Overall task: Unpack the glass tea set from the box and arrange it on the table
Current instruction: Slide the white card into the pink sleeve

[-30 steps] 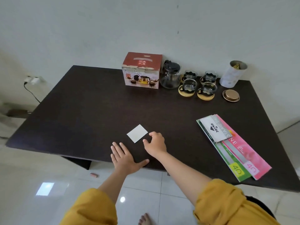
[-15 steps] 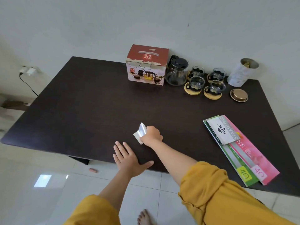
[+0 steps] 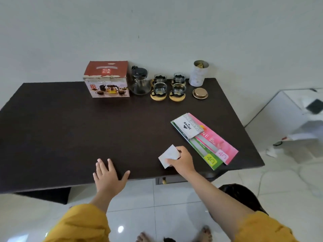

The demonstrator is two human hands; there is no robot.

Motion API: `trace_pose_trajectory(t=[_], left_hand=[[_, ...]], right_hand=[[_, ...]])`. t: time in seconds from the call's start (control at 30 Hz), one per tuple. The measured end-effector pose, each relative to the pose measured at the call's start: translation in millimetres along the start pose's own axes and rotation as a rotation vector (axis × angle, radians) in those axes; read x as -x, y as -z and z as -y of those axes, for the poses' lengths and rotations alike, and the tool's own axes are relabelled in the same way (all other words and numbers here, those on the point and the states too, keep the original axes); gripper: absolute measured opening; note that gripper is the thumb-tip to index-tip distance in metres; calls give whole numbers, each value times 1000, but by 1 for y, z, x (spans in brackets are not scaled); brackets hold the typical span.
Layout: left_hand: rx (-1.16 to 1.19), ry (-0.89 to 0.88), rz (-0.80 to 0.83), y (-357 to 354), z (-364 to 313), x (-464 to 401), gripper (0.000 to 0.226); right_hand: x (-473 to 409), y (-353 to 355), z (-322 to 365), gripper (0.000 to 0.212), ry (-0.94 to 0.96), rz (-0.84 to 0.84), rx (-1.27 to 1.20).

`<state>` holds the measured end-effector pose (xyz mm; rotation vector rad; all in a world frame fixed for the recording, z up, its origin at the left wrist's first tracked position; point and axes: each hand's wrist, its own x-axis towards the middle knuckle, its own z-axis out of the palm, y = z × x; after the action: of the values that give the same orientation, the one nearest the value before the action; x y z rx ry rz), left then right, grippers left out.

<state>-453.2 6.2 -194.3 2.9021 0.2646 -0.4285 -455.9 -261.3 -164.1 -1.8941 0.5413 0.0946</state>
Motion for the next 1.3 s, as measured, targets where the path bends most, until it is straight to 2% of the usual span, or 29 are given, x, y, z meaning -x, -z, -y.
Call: trace_pose_trajectory(t=[0.2,0.37,0.57,0.67,0.83,0.97,1.07,1.2,1.3], left_hand=[[24,-233,3,-27,-122,29,86],[10,-503,-6,-45,-239,53,80],[-48,-736,6,-69,-348,73,78],[-126,-808,9,-88,-370,73,79],[-212,-821,-36,-104,-374,67,83],[-234,-814,-51,-109,-376,65,81],[-243,-812,-59,-111,-376,65,81],[-257,-797,-55,-113,-377,65,81],[-267,-788,-44,-112,-377,65,81]], right_hand=[[23,99,-50,13,-101,-321,-160],[52,173,-106,9,-182,-577,-200],[76,250,-176,12,-394,-725,-254],[80,272,-214,13,-567,-724,-279],[74,284,-290,20,-778,-595,-235],[68,293,-304,12,-952,-603,-299],[57,300,-309,7,-1006,-587,-396],[43,302,-325,22,-1063,-571,-486],[38,302,-325,18,-1061,-498,-504]])
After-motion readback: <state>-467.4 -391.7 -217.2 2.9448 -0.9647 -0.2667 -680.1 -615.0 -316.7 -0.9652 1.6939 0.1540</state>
